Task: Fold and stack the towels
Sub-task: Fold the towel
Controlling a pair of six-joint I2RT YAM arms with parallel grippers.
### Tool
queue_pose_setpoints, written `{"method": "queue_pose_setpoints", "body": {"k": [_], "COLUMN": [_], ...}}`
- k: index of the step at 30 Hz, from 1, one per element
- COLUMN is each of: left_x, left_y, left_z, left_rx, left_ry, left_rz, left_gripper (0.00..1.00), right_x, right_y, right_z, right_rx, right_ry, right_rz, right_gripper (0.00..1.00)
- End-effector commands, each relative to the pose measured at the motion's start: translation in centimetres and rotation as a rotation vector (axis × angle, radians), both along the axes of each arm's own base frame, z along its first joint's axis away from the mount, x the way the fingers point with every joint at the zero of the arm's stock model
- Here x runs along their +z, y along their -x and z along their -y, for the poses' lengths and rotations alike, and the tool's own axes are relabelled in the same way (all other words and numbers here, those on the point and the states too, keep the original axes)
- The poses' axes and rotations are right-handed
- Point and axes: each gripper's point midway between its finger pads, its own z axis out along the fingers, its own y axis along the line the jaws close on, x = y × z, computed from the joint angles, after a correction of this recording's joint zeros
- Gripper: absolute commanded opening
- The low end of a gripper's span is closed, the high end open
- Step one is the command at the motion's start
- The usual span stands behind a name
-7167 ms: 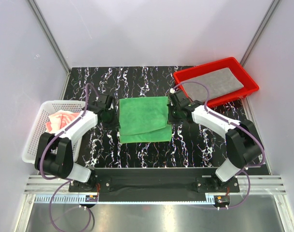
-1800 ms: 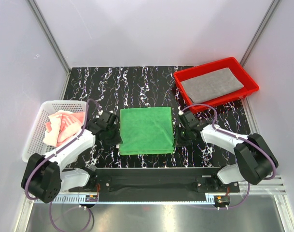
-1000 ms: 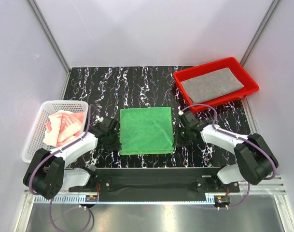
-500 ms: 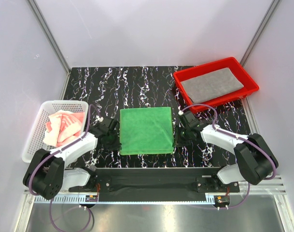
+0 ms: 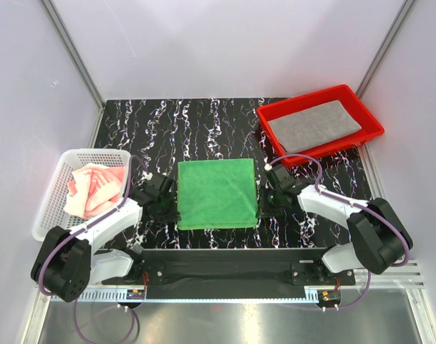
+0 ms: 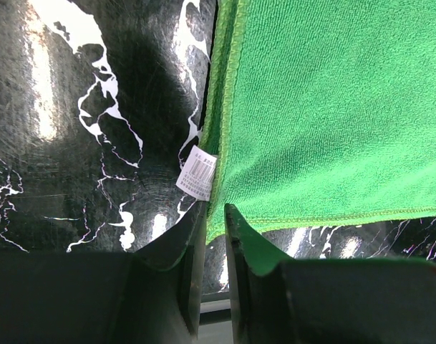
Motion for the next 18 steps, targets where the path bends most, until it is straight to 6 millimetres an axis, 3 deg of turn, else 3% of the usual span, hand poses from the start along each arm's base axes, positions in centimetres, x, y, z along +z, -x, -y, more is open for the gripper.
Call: {"method": "queue_pose_setpoints", "body": {"k": [1, 18], "left_x": [0.75, 0.73], "left_y": [-0.81, -1.27], "left_z": [0.88, 1.52], "left_rx": [0.0, 0.001], "left_ry": [0.033, 0.052], "left_rz": [0.027, 0.041], "left_gripper": [0.2, 0.2], "right_x": [0.57, 0.89], "right_y": [-0.2, -0.4], "right_z": [-0.85, -0.87], "right_rx": [0.03, 0.031], "right_ry": [-0.034, -0.033], "right_rz": [0.025, 0.036], "right_gripper": [0.01, 0.01]}}
